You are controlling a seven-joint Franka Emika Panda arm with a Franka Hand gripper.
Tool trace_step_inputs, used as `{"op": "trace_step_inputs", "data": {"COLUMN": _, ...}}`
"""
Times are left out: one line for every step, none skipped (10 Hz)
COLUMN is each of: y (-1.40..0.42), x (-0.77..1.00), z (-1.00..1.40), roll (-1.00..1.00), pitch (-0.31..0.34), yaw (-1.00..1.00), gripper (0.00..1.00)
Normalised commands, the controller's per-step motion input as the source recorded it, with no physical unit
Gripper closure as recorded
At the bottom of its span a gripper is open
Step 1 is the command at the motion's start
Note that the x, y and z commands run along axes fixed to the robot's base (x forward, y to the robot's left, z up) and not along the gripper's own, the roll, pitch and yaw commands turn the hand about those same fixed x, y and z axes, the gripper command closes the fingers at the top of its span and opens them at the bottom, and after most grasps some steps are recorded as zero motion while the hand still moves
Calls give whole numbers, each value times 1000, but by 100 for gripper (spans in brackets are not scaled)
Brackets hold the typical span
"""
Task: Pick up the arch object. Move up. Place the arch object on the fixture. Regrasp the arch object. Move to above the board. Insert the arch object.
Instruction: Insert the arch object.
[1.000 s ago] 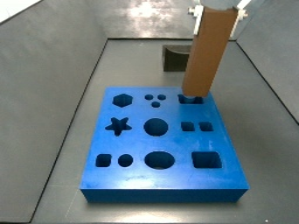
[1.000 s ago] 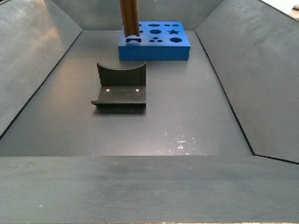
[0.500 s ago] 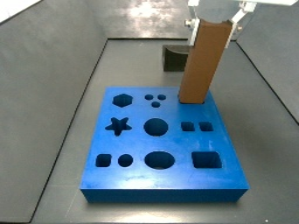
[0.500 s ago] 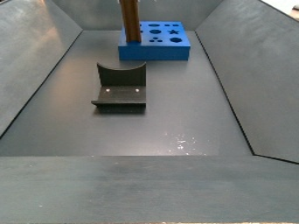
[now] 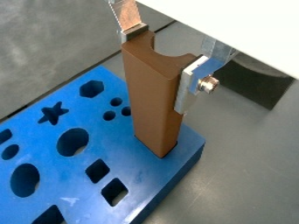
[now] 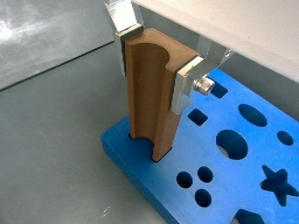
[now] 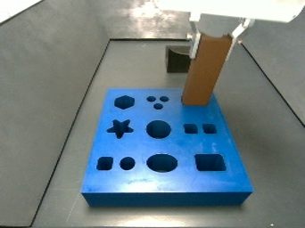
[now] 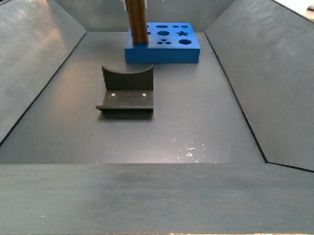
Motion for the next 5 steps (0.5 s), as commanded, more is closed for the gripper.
{"op": "trace_step_inputs", "data": {"y": 29, "x": 9, "z": -340, "roll": 0, "pitch": -1, "yaw": 0, "gripper": 100}}
{"op": "trace_step_inputs", "data": {"y": 23, "x": 0, "z": -369, "roll": 0, "pitch": -3, "yaw": 0, "gripper": 100}}
{"op": "trace_step_inputs", "data": {"y": 11, "x": 0, "z": -391, "roll": 0, "pitch": -4, "yaw": 0, "gripper": 100}}
{"op": "trace_step_inputs", "data": {"y": 37, "x": 0, "z": -220, "roll": 0, "pitch": 0, "yaw": 0, "gripper": 100}}
{"op": "trace_step_inputs", "data": {"y": 6, "x": 0, "z": 0, "roll": -36, "pitch": 0, "yaw": -3, "gripper": 100}}
